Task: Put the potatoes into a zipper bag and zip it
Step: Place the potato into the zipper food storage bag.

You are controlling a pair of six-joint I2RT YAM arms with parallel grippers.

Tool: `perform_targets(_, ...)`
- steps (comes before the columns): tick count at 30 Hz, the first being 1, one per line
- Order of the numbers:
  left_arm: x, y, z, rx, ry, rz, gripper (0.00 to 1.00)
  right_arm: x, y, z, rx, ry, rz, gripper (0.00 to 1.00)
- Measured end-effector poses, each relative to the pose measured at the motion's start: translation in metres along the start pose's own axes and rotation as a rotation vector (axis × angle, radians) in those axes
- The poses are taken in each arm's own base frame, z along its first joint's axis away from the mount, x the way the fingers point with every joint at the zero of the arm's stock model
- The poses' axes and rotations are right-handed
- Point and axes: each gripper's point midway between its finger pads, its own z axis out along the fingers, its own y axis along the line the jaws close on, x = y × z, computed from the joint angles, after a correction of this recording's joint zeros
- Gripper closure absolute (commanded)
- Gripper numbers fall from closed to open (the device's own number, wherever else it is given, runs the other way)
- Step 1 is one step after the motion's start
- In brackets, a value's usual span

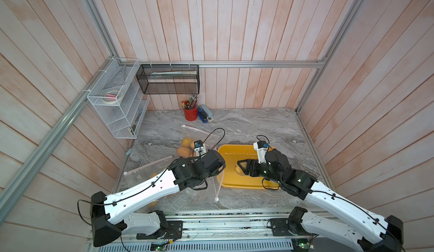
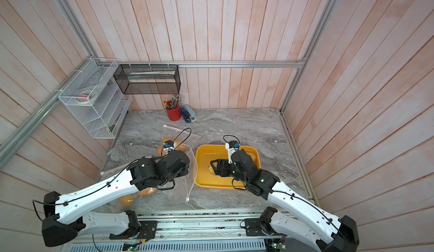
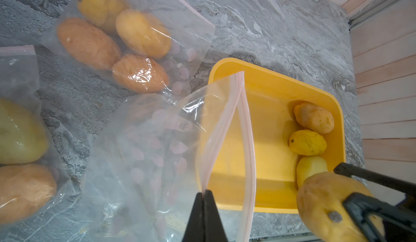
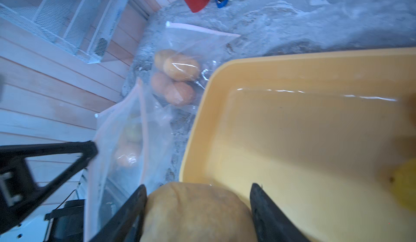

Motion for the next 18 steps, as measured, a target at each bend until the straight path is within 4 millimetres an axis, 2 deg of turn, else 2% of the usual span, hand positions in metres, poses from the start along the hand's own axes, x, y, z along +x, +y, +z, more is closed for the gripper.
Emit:
perform_targets(4,-0.001,-0.003,0.000,0.012,-0.002,0.007,1.00,-0.007,0.031,0.004,-0.101,-0.015,-0.018,0.49)
perform_targets(12,-0.002,-0.006,0.001,0.022,-0.005,0.012,1.00,-0.026,0.074,0.003,-0.303,-0.083,-0.028,0.53)
perform_targets(15,-0.001,-0.007,0.001,0.028,-0.001,0.019,1.00,-0.032,0.086,0.003,-0.379,-0.130,-0.065,0.56)
perform_targets(18,0.001,-0.008,0.001,0.035,0.010,0.030,1.00,-0.032,0.090,0.009,-0.424,-0.173,-0.132,0.56)
